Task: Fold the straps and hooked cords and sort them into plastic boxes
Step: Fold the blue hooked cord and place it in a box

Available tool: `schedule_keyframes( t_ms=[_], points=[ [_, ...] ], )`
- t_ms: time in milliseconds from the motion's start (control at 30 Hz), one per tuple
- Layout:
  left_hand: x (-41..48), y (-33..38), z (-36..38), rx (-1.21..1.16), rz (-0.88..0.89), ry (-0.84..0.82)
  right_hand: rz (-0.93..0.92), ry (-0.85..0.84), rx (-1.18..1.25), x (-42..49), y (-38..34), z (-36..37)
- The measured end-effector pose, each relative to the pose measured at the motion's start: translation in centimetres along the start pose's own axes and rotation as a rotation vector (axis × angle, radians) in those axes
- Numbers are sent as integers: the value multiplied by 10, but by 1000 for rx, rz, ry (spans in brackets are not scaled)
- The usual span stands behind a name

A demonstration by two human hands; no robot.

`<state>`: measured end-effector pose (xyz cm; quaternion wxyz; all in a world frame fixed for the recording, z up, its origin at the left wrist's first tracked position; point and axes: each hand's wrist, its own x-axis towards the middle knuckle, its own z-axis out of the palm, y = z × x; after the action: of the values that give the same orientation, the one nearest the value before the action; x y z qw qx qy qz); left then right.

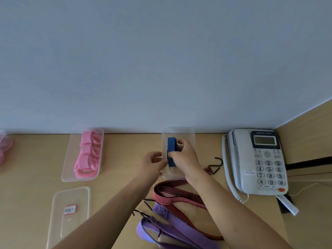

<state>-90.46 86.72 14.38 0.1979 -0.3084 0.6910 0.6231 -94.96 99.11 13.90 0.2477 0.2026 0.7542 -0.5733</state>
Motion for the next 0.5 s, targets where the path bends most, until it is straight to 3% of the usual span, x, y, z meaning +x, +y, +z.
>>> schedule_keyframes(
  t_ms=[100,300,500],
  points=[
    [6,-5,-1,-4,11,11,-40,4,-65,4,3,2],
    [10,-9,-1,11,49,15,-268,83,-529,9,-6,7],
    [11,-9,-3,26,57,7,-275,96,-581,6,-9,5]
  ],
)
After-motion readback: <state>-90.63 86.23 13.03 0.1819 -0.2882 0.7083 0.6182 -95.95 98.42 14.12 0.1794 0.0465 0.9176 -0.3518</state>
